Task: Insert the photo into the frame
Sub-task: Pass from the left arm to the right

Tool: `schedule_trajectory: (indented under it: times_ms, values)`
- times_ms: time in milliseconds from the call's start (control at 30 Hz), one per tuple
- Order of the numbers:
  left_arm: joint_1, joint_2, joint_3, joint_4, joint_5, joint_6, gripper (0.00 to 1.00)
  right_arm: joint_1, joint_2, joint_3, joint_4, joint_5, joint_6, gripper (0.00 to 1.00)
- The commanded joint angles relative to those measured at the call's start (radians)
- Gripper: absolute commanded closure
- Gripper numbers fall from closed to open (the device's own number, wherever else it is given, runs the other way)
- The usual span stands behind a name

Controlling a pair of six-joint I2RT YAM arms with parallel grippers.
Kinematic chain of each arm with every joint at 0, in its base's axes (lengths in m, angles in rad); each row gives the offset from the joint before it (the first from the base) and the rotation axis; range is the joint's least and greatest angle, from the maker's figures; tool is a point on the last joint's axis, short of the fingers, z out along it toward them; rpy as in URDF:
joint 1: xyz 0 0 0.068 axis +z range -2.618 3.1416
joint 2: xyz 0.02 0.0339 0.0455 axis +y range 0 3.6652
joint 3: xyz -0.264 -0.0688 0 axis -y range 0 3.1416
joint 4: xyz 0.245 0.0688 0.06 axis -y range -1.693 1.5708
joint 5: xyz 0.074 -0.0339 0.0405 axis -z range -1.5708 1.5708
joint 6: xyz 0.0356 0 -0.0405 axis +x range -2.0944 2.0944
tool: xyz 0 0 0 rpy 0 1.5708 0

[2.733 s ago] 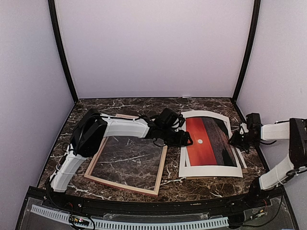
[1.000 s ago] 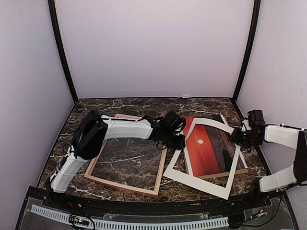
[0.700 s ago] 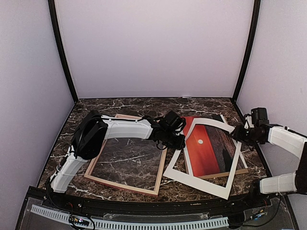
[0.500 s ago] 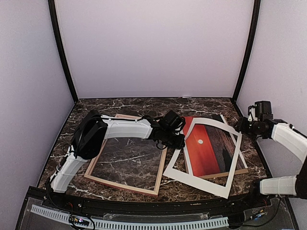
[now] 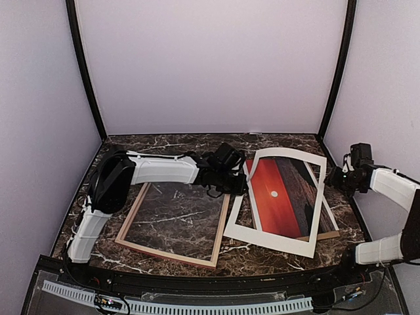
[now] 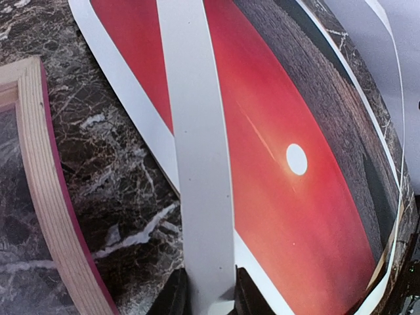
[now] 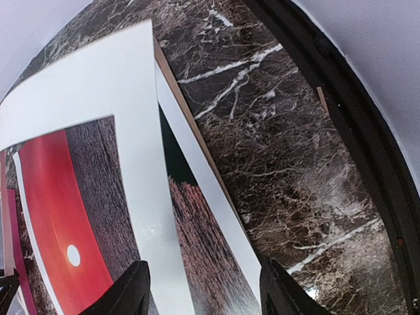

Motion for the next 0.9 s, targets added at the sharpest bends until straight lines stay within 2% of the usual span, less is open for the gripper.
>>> schedule_trajectory:
  times_ms: [0,333,633,867]
  values:
    - [0.012,-0.074,-0.031,0.041,0.02,-0.019,0.76,-0.013,0.021,-0.024,0.065,-0.074,-0.004,0.42]
    - [0.025,-0.084,-0.054,0.069,0.06,-0.04,0.76,-0.031,0.033,-0.068,0.147,-0.239,0.001,0.42]
    - [0.036,-0.11,-0.101,0.122,0.112,-0.074,0.76,-0.035,0.044,-0.093,0.165,-0.234,0.001,0.43]
    - [0.042,-0.124,-0.125,0.155,0.141,-0.098,0.76,-0.035,0.06,-0.114,0.207,-0.305,-0.005,0.43]
